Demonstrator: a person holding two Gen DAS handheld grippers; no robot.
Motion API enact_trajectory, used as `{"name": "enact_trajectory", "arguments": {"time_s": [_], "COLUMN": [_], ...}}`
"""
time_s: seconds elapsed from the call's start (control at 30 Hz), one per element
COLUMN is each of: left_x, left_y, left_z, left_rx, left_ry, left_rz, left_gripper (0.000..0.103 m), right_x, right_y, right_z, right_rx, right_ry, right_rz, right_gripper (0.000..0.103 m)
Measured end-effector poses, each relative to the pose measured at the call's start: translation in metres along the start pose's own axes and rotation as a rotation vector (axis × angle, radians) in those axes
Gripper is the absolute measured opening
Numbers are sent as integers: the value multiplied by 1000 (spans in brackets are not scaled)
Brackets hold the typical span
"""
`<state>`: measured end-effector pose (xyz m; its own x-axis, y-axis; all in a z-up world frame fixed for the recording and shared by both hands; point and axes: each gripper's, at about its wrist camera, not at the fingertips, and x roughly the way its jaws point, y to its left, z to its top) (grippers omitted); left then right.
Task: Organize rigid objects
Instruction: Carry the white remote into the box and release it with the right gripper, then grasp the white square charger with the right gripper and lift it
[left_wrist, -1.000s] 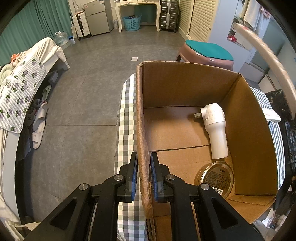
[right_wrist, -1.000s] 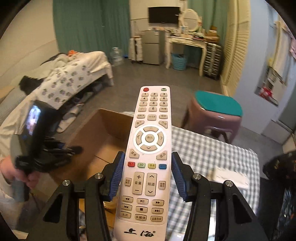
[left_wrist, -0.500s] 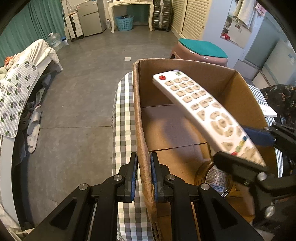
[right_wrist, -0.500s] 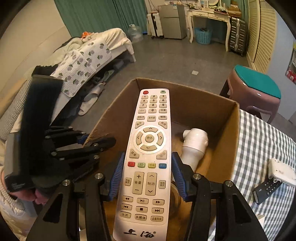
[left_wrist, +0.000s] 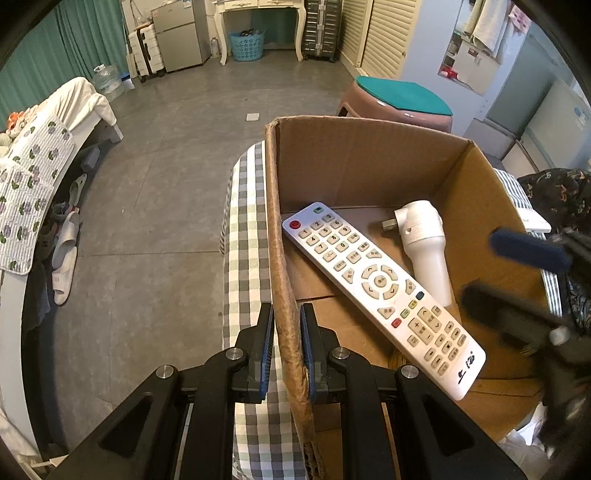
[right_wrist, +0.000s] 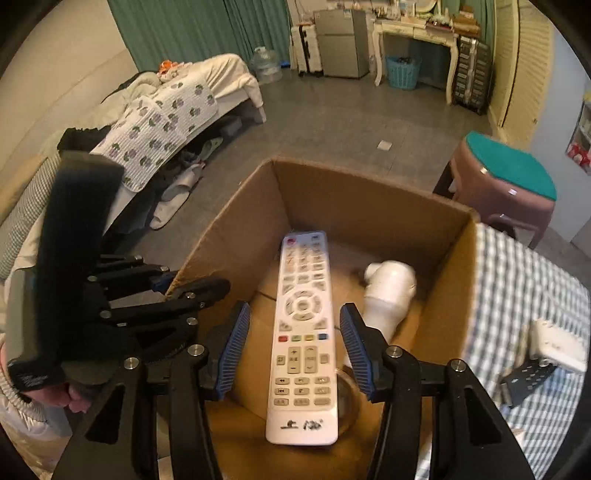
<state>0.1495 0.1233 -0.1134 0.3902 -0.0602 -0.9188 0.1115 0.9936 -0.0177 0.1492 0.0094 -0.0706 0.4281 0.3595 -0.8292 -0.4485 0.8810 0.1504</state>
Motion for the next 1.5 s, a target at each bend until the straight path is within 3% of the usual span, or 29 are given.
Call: {"name": "enact_trajectory", "arguments": {"time_s": [0.13,0.3,0.47,0.63,0.8,1.07,1.3,1.5], "left_x": [-1,-1,-1,0,-1,-1,0,0], "left_y": [-1,-3,-4,-5,-6,-7,-8,-8], "left_z": [1,0,0,0,0,-1,-2,-2], "left_rx": [-8,-16,-27,-38,-43,-39,-38,-38], "left_ry": [2,4,7,7,6,7,8,8], "left_rz": [7,25,42,55,68,78,77,77], "left_gripper": [14,14,14,14,14,14,14,14], "right_x": [-27,-69,-88,-87,-73,-48,-23,-20], "right_y": [-24,-91,-160,-198,-206,-182,-185,-187], "right_z": [-3,-14,-34,-74,-117,-156,-165,-166], "right_rx": [27,120,221,261,263,204,203,207], "right_ry": [-43,-91,-61,11,83,158,192,180], "right_rz": [-58,-197,-352,-393,-378,-338,-350,-339], "right_gripper": [57,65,66,67,67,67,67,57]}}
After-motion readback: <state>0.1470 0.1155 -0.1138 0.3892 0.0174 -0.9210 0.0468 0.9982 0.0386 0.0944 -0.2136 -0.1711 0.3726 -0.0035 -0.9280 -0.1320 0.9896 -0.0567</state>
